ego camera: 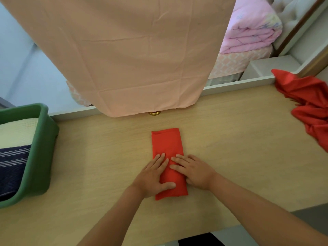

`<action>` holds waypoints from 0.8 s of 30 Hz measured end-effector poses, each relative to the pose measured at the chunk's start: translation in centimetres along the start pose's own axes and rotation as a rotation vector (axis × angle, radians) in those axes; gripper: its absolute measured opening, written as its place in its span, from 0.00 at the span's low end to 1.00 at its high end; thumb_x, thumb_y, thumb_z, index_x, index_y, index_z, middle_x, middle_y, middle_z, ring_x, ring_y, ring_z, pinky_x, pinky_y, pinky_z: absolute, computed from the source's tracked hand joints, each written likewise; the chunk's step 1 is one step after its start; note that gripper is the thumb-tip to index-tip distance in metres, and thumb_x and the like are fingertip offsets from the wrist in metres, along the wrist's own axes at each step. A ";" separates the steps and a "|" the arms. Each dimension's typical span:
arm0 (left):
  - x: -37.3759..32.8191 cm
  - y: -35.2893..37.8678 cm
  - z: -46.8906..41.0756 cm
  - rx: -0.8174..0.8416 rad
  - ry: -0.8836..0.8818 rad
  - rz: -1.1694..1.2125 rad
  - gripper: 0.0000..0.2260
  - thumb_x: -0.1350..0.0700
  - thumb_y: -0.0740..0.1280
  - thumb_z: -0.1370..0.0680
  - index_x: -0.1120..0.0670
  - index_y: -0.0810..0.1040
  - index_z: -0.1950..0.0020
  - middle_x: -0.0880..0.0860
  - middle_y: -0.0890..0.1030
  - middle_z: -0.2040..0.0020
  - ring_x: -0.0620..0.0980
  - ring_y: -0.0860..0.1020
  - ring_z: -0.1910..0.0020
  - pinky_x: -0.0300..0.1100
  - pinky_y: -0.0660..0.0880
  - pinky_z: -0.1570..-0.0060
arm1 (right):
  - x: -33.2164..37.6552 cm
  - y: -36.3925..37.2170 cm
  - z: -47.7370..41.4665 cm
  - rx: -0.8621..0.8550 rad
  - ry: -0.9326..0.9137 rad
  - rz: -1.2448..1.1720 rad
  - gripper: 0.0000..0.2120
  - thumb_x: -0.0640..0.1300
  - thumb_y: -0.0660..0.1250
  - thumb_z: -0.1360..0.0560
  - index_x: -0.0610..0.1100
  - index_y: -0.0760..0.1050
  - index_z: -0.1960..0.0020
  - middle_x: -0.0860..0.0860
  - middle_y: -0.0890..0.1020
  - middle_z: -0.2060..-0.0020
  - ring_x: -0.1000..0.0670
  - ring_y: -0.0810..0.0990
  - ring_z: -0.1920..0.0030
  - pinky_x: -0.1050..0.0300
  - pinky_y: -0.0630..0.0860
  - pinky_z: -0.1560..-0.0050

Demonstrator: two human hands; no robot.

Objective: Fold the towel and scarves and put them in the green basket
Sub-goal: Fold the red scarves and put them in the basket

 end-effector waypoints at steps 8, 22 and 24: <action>-0.6 -2.7 3.2 -0.212 0.115 0.115 0.50 0.28 0.71 0.38 0.45 0.56 0.22 0.42 0.61 0.25 0.42 0.56 0.24 0.45 0.54 0.24 | -1.2 -3.3 -0.5 -0.273 0.260 -0.483 0.20 0.49 0.60 0.26 0.48 0.75 0.35 0.51 0.81 0.39 0.50 0.77 0.38 0.48 0.68 0.34; -0.7 -11.9 1.8 -0.570 -0.237 1.290 0.32 0.48 0.69 0.22 0.48 0.55 0.24 0.56 0.78 0.38 0.49 0.81 0.46 0.43 0.80 0.52 | -5.4 -8.8 -1.4 -0.381 0.827 -1.150 0.21 0.59 0.61 0.20 0.42 0.81 0.52 0.46 0.84 0.57 0.46 0.82 0.56 0.52 0.75 0.54; 1.5 -10.0 1.8 -0.575 -0.416 1.100 0.34 0.46 0.65 0.20 0.50 0.49 0.20 0.57 0.73 0.32 0.52 0.77 0.39 0.48 0.75 0.41 | -5.8 -7.8 -1.5 -0.309 0.850 -0.990 0.22 0.57 0.62 0.20 0.43 0.75 0.35 0.45 0.81 0.41 0.45 0.80 0.42 0.51 0.75 0.41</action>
Point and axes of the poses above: each hand's wrist, its own z-axis away from the middle knuckle, its own y-axis out of the palm, x = y × z, the point moved 9 cm from there along -z, towards the middle knuckle
